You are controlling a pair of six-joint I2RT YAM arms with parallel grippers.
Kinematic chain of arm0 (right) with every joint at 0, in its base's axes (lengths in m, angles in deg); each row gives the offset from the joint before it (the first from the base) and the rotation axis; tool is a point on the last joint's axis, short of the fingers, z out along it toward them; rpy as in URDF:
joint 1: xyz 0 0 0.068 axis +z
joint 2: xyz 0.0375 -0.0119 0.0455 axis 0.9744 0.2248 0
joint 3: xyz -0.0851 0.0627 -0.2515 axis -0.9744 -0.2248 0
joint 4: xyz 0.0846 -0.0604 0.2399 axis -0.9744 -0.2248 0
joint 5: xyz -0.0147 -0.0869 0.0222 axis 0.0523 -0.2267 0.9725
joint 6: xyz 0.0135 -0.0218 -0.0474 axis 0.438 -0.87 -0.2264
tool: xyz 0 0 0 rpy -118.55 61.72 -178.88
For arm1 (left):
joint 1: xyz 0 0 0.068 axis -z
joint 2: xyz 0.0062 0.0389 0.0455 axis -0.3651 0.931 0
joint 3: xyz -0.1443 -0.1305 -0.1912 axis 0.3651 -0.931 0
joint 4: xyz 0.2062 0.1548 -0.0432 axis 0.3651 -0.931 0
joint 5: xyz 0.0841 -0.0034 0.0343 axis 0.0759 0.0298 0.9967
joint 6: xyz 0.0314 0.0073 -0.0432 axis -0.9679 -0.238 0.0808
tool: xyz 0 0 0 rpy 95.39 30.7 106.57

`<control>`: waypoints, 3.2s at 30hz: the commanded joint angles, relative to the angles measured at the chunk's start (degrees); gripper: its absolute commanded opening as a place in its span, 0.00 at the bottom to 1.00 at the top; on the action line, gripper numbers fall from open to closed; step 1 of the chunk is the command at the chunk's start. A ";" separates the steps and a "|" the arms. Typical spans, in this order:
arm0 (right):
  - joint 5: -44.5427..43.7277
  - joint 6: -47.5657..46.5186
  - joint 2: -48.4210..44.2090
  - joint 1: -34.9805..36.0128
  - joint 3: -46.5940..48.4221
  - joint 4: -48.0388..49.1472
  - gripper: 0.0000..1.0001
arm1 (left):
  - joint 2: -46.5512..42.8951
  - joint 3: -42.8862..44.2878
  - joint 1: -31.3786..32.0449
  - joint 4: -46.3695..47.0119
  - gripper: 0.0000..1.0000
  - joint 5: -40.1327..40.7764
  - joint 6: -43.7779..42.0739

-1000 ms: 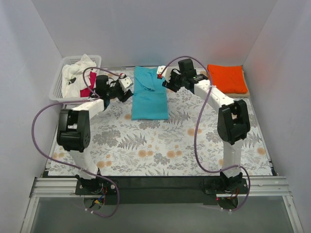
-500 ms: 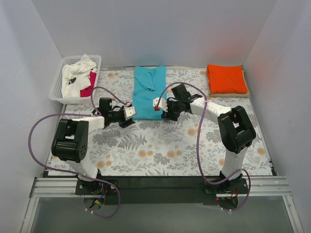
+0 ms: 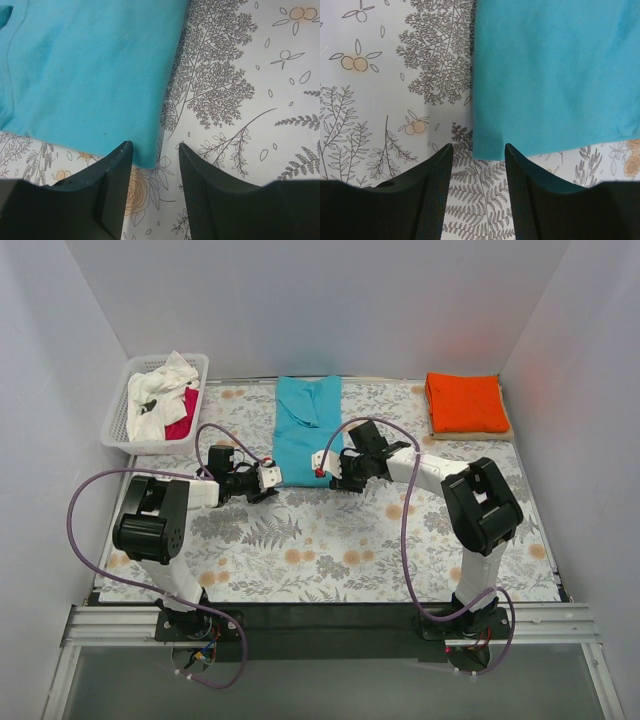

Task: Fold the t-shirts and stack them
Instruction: Fold the tshirt

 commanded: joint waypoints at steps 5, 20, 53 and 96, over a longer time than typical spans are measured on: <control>-1.54 -1.96 2.72 1.20 -1.42 3.16 0.44 | 1.95 0.68 0.41 0.77 0.38 1.78 -2.16; -5.06 -1.79 4.24 1.12 -1.85 4.57 0.01 | 1.60 1.56 0.41 -1.34 0.10 1.70 -4.52; 4.96 14.48 -40.07 16.14 -14.17 -25.92 0.01 | -70.47 -9.96 14.12 -57.23 0.00 -5.51 5.05; 6.80 0.94 -14.23 2.61 16.51 -26.98 0.01 | -34.89 5.59 -0.55 -29.30 0.00 -9.73 30.01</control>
